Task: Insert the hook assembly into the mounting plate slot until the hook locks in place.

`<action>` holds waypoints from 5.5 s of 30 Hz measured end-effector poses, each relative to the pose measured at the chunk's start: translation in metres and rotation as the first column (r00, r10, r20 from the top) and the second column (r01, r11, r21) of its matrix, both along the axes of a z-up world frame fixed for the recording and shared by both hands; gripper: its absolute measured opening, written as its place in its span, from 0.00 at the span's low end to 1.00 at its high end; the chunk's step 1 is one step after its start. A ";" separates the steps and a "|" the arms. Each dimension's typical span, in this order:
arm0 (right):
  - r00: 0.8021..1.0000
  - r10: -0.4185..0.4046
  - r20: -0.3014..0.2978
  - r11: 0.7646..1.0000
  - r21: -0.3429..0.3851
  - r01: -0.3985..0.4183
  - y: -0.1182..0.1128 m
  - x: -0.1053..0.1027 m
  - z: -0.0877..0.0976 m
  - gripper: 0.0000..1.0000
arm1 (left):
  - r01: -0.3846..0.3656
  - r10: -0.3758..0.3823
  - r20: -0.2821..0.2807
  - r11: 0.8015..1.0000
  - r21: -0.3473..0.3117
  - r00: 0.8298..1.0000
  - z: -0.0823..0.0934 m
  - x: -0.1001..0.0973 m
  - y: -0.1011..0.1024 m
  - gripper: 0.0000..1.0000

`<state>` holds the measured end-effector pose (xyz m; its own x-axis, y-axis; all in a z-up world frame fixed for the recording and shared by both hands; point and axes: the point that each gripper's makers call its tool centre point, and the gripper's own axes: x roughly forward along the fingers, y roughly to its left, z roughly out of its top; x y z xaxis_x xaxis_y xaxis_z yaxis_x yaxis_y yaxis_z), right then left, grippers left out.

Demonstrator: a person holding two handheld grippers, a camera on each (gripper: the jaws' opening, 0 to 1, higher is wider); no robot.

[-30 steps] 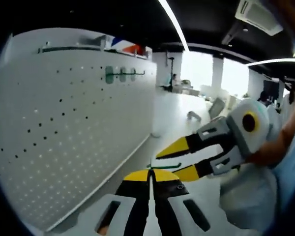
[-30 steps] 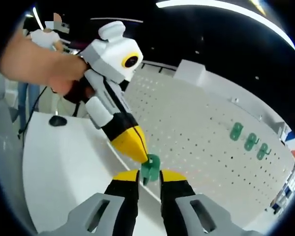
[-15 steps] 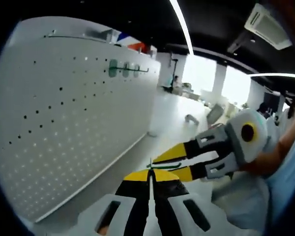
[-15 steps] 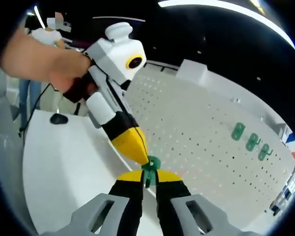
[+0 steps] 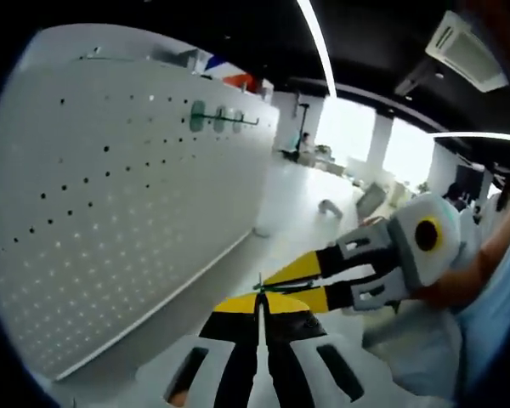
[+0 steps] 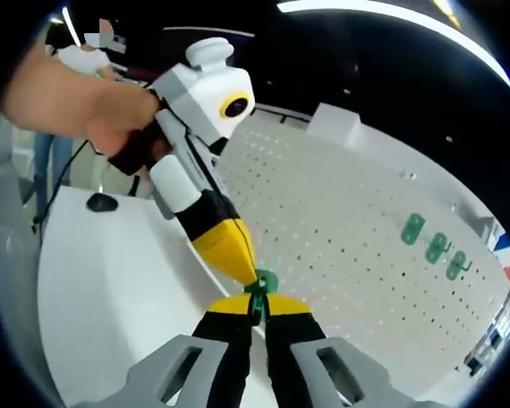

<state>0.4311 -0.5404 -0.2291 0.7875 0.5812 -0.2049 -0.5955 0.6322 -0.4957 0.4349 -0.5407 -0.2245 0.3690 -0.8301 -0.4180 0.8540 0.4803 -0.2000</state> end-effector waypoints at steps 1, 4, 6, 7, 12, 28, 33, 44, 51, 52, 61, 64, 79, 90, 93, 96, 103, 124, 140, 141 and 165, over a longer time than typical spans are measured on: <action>1.000 0.000 0.000 1.000 0.001 0.000 0.000 0.000 0.000 0.02 | -0.001 0.001 -0.008 1.000 -0.004 1.000 0.000 0.000 0.000 0.01; 1.000 -0.003 -0.008 1.000 0.005 0.003 -0.001 0.000 0.000 0.01 | -0.002 0.002 -0.013 1.000 -0.007 1.000 -0.001 -0.001 0.000 0.01; 1.000 -0.005 -0.008 1.000 0.004 0.005 -0.001 0.000 0.000 0.01 | -0.003 0.003 -0.013 1.000 -0.010 1.000 -0.001 -0.002 0.000 0.01; 1.000 -0.006 -0.012 1.000 0.008 0.006 -0.002 0.000 0.000 0.01 | -0.004 0.004 -0.015 1.000 -0.013 1.000 -0.001 -0.002 0.000 0.01; 1.000 -0.009 -0.019 1.000 0.011 0.009 -0.002 0.000 0.000 0.01 | -0.008 0.008 0.000 1.000 -0.021 1.000 0.000 -0.003 0.000 0.02; 1.000 -0.021 -0.012 1.000 0.017 0.021 -0.006 -0.001 0.006 0.01 | 0.056 -0.061 0.223 0.998 0.028 0.973 0.005 -0.008 -0.004 0.03; 1.000 -0.025 -0.010 0.999 0.024 0.025 -0.008 0.000 0.008 0.01 | 0.054 -0.066 0.283 0.997 0.052 0.957 0.005 -0.007 -0.003 0.05; 0.999 -0.035 -0.018 0.999 0.035 0.035 -0.011 0.000 0.010 0.01 | 0.062 -0.114 0.508 0.991 0.117 0.854 0.016 -0.010 -0.002 0.15; 0.999 -0.040 -0.019 0.998 0.038 0.041 -0.013 -0.001 0.012 0.01 | 0.041 -0.106 0.587 0.992 0.122 0.803 0.021 -0.011 0.003 0.20; 0.999 -0.041 -0.021 0.998 0.038 0.042 -0.014 -0.001 0.012 0.01 | 0.037 -0.100 0.590 0.992 0.118 0.801 0.021 -0.010 0.005 0.20; 0.998 -0.060 -0.022 0.997 0.044 0.061 -0.021 -0.002 0.015 0.01 | 0.005 -0.066 0.612 0.995 0.101 0.788 0.022 -0.009 0.018 0.26; 0.997 -0.070 -0.023 0.996 0.050 0.071 -0.025 -0.001 0.017 0.01 | -0.009 -0.054 0.615 0.995 0.100 0.787 0.020 -0.007 0.022 0.28; 0.990 -0.140 -0.010 0.987 0.083 0.141 -0.056 0.005 0.031 0.01 | -0.076 0.030 0.610 0.996 0.050 0.792 0.024 -0.005 0.051 0.40; 0.981 -0.192 0.002 0.976 0.102 0.191 -0.078 0.009 0.041 0.01 | -0.100 0.087 0.595 0.995 -0.010 0.799 0.030 -0.005 0.062 0.48; 0.979 -0.206 0.005 0.973 0.106 0.204 -0.085 0.011 0.042 0.01 | -0.102 0.092 0.594 0.995 -0.017 0.799 0.031 -0.005 0.064 0.50; 0.975 -0.221 0.005 0.969 0.111 0.219 -0.092 0.011 0.044 0.01 | -0.106 0.100 0.591 0.994 -0.025 0.801 0.031 -0.005 0.066 0.52; 0.965 -0.264 0.009 0.957 0.126 0.261 -0.110 0.015 0.049 0.01 | -0.112 0.112 0.585 0.993 -0.036 0.804 0.030 -0.007 0.071 0.55; 0.920 -0.391 0.026 0.908 0.176 0.381 -0.171 0.030 0.073 0.01 | -0.132 0.140 0.554 0.990 -0.053 0.820 0.023 -0.008 0.081 0.60; 0.896 -0.442 0.050 0.879 0.225 0.421 -0.201 0.055 0.098 0.01 | -0.143 0.151 0.553 0.988 -0.058 0.819 0.026 -0.005 0.087 0.62; 0.895 -0.443 0.053 0.878 0.227 0.421 -0.202 0.057 0.100 0.01 | -0.142 0.150 0.553 0.988 -0.058 0.820 0.026 -0.005 0.087 0.62; 0.886 -0.458 0.071 0.861 0.284 0.422 -0.212 0.095 0.121 0.01 | -0.159 0.177 0.543 0.984 -0.079 0.821 0.029 0.004 0.092 0.70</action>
